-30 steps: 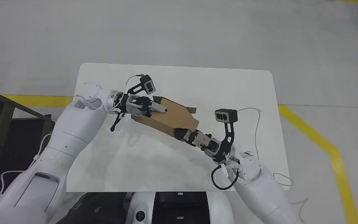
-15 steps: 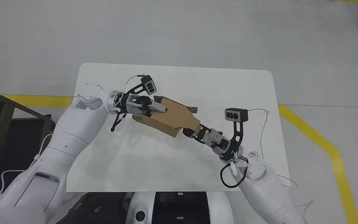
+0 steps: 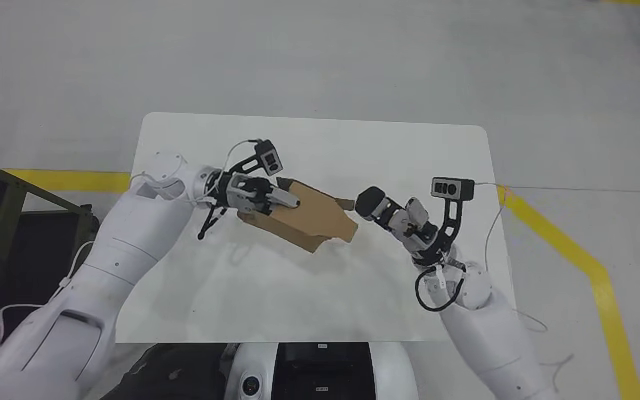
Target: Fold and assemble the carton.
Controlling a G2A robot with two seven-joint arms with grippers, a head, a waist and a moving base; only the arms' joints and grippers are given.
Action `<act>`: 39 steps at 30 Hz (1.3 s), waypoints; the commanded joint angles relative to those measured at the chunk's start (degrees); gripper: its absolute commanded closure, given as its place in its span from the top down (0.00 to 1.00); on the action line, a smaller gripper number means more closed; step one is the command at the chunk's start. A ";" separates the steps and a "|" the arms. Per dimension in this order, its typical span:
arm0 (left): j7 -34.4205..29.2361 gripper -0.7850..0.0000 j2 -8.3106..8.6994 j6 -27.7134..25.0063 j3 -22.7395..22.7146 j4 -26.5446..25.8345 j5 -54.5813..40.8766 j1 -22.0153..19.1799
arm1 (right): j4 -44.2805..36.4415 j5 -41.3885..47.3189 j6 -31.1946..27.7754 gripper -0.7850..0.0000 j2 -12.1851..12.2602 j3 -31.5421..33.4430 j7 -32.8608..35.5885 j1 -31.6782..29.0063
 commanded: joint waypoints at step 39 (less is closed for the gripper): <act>0.00 0.00 1.41 -2.12 2.33 -0.71 -2.04 -0.45 | -0.51 2.78 0.21 1.00 -0.07 3.21 1.23 -0.71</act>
